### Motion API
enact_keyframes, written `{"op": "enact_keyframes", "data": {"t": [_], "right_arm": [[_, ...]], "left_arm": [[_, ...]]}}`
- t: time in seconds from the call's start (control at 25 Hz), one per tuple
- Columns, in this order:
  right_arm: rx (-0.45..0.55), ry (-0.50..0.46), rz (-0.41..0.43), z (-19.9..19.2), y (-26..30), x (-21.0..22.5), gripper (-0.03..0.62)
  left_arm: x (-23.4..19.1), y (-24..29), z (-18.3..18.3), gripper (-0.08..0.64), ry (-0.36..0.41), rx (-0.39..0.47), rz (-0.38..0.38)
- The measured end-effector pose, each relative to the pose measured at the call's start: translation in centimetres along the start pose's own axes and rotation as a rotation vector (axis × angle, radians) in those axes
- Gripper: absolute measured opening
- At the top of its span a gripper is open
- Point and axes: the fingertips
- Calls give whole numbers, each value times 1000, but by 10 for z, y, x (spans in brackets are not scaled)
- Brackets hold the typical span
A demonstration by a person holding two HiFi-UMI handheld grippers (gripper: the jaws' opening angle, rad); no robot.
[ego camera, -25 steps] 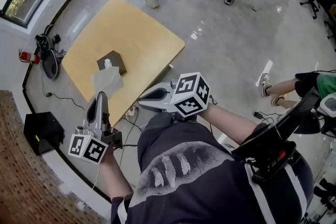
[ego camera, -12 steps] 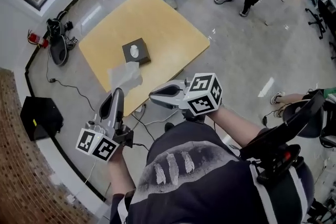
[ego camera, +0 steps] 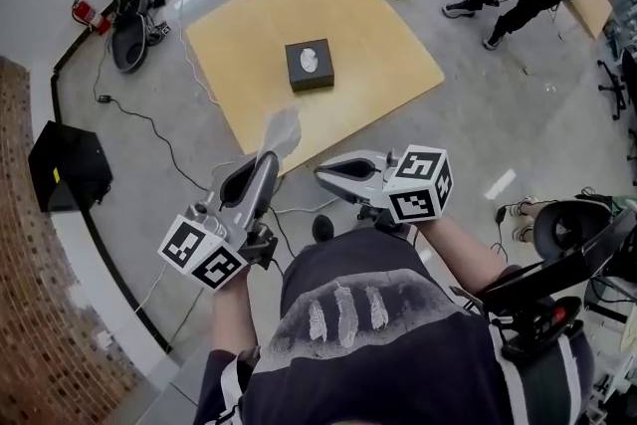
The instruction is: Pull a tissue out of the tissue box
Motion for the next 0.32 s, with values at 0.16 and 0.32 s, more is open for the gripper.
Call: {"op": "enact_keyframes", "data": {"t": [0.16, 0.32], "right_arm": [[-13, -2, -7, -14, 8, -13, -2], [-23, 6, -6, -20, 6, -20, -2]], "left_arm": [[-2, -14, -14, 3, -28, -5, -8], [0, -13, -21, 3, -47, -22, -14]]}}
Point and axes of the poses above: the fingertips, and each gripper's own axes: y forward along the fingers, x to its right, z out of its top, and after that the axes turned 12 degrees about -y, right-handed
